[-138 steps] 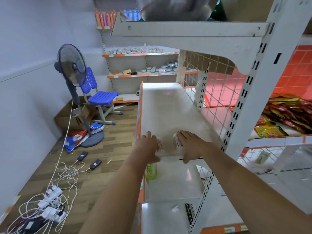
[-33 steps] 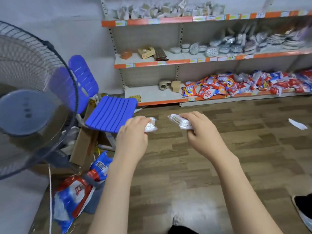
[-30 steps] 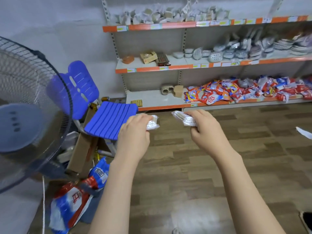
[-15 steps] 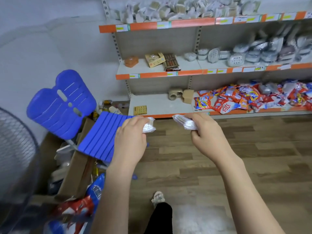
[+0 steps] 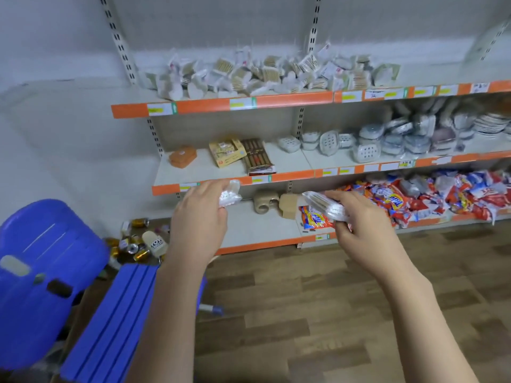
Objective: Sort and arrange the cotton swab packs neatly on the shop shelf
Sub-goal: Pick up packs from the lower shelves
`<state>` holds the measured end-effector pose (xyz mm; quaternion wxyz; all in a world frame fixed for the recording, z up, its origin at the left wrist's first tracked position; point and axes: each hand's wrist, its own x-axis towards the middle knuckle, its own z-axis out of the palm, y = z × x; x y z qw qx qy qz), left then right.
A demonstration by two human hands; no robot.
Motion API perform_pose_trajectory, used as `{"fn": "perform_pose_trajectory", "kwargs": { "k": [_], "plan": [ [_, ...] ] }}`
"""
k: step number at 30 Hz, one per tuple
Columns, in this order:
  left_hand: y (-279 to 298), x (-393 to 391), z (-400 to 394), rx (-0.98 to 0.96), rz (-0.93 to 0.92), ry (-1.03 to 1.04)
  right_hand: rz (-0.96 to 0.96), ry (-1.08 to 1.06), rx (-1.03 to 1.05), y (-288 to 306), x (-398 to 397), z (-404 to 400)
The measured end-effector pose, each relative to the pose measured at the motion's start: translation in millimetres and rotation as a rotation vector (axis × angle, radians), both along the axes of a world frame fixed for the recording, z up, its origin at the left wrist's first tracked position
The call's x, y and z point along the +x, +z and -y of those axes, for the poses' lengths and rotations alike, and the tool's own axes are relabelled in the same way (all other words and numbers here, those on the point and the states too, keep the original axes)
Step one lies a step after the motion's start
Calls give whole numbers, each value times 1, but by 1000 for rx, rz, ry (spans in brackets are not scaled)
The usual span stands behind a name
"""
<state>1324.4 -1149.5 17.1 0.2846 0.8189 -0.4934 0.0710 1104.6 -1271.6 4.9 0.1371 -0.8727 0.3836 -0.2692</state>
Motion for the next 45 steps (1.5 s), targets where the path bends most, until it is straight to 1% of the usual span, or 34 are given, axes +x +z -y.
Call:
{"fn": "perform_pose_trajectory", "kwargs": {
  "k": [3, 7, 17, 23, 27, 32, 36, 39, 45],
  "plan": [
    [-3, 10, 42, 19, -29, 3, 7, -21, 3, -1, 11, 42],
    [-5, 22, 95, 36, -11, 2, 23, 0, -12, -1, 36, 101],
    [22, 53, 244, -73, 59, 69, 53, 136, -94, 21, 102, 269],
    [14, 76, 301, -24, 43, 111, 62, 216, -50, 9, 134, 334],
    [14, 100, 339, -33, 19, 139, 100, 243, -27, 7, 156, 370],
    [19, 136, 398, -40, 18, 66, 96, 217, -23, 12, 185, 421],
    [31, 171, 454, -49, 37, -1, 66, 130, -47, 24, 210, 467],
    [44, 201, 495, -80, 59, -39, 82, 83, -75, 40, 233, 498],
    [62, 250, 568, -78, 117, -148, 89, 68, -102, 52, 277, 538]
  ]
}}
